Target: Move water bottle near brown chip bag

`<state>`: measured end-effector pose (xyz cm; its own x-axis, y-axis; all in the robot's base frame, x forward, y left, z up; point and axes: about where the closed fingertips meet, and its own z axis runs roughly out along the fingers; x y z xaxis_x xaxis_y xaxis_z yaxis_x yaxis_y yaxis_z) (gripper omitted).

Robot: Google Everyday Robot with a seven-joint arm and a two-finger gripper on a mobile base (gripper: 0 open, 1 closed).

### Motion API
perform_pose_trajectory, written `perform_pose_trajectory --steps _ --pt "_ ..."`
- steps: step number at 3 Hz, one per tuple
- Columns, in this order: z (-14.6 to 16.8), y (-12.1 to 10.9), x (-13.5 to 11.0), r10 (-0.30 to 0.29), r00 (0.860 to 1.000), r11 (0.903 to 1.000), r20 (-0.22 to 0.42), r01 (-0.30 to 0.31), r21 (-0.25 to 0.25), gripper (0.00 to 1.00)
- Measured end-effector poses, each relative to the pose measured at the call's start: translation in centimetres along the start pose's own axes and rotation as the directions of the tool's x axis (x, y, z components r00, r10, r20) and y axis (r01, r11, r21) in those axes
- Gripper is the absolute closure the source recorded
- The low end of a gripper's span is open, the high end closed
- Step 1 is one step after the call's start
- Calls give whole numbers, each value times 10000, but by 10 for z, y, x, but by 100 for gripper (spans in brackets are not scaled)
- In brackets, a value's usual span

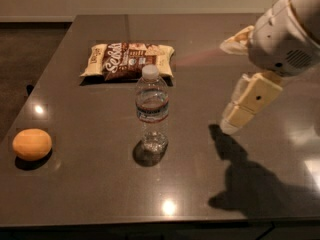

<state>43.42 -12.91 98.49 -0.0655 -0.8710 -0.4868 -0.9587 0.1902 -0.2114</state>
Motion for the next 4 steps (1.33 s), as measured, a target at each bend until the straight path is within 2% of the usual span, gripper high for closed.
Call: perform_pose_trajectory --steps 1,2,3,4 --pt "25 2 -34 4 9983 9999 577 5 -171 0" --pt "48 3 -64 164 9941 9981 1076 -98 -613 0" --pt "66 8 -89 258 9879 9923 1530 -67 -1240 0" --pt "83 13 -103 359 9844 9865 1722 -73 -1637 0"
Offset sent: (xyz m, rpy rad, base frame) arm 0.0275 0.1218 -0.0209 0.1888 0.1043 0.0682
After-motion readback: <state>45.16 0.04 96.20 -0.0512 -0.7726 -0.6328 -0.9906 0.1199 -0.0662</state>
